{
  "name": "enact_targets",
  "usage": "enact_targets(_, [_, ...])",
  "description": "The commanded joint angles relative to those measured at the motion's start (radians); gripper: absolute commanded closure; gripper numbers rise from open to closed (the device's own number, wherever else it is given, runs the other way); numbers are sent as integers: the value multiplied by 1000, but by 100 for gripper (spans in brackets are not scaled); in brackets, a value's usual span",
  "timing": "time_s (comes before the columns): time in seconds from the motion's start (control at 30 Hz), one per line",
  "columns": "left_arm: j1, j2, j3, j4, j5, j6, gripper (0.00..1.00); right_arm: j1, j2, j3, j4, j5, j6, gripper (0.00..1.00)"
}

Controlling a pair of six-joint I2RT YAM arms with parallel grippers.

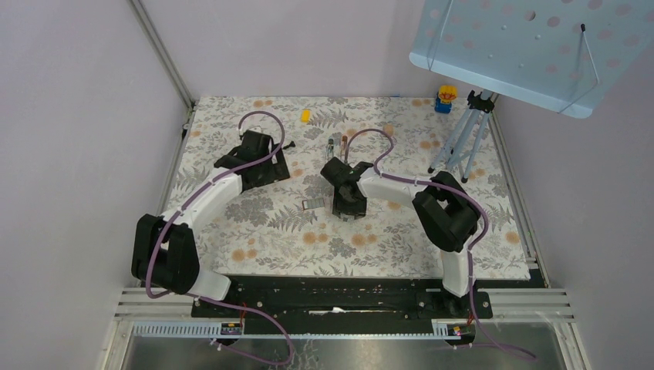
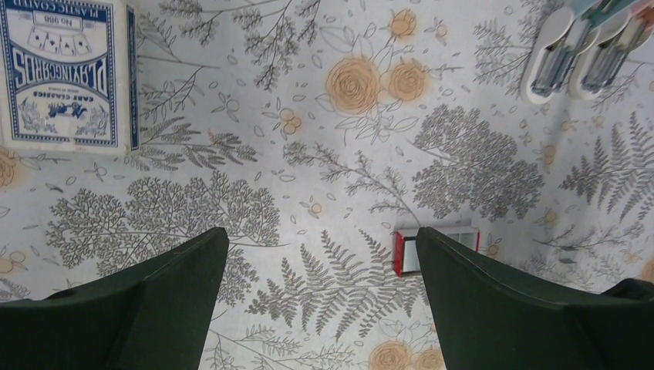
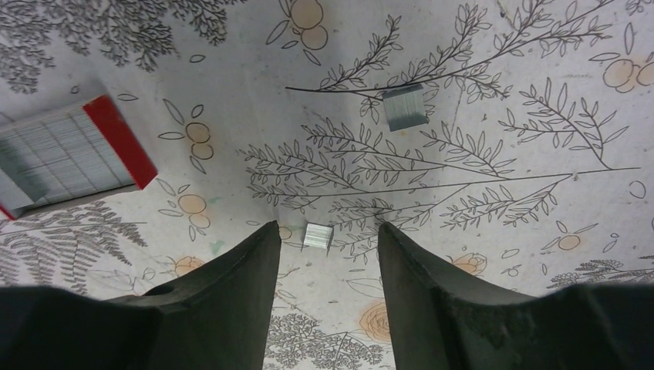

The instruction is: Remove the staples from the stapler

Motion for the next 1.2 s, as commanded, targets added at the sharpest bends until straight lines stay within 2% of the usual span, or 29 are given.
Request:
enact_targets(0.0, [7,-39,-27,18,0,24,3,14,16,32,-28,14,34,45])
enact_targets(0.2, [16,-54,-23,14,-12,35,3,25,48,55,-61,5,19,51])
enact_targets(0.43, [20,-72,-36,15,-15,36,3,43,61,62,-82,9,15,67])
enact_targets(0.6, [27,-67,-33,15,-7,35,3,44,71,67,-80,9,13,74])
enact_targets(1.17, [53,-62,-34,18,18,30,3,44,46,86,-62,46,-34,78])
